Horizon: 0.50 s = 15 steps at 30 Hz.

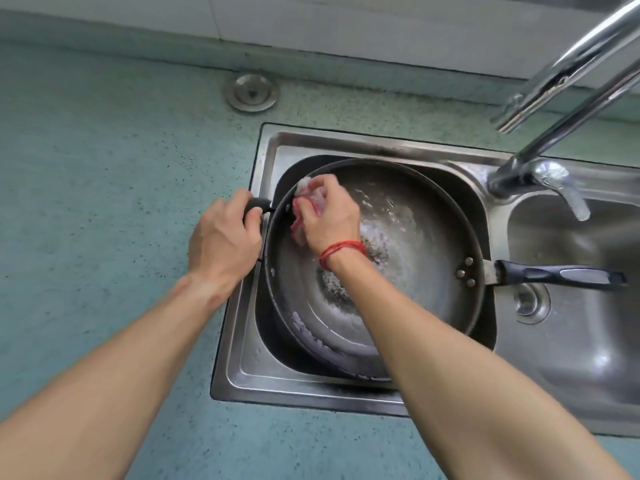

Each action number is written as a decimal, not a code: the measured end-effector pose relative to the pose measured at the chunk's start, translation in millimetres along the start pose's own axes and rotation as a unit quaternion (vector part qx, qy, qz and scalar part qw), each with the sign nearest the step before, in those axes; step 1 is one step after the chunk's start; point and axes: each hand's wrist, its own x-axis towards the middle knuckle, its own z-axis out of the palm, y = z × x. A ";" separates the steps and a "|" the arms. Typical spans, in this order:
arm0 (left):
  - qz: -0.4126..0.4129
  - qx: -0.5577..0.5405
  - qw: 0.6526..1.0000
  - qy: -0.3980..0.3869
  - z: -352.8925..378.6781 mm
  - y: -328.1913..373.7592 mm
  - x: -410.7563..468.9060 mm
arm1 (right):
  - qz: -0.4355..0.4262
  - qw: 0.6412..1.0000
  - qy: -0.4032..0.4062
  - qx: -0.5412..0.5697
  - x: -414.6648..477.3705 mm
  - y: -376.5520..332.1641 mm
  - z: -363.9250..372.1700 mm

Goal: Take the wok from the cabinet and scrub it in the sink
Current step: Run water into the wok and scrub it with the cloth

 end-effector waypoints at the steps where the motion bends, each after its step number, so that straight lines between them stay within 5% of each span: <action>1: -0.001 0.003 1.000 0.001 0.2 1.0 -0.2 | 0.000 1.000 -0.022 0.002 -8.4 -0.4 2.7; 11: -0.013 -0.001 1.000 -0.007 -2.0 4.2 -1.6 | -0.081 0.939 -0.289 -0.167 -81.2 13.9 -30.2; 15: -0.015 -0.007 1.000 -0.012 -2.5 3.7 -1.0 | -0.097 0.918 -0.275 -0.267 -90.4 26.7 -40.0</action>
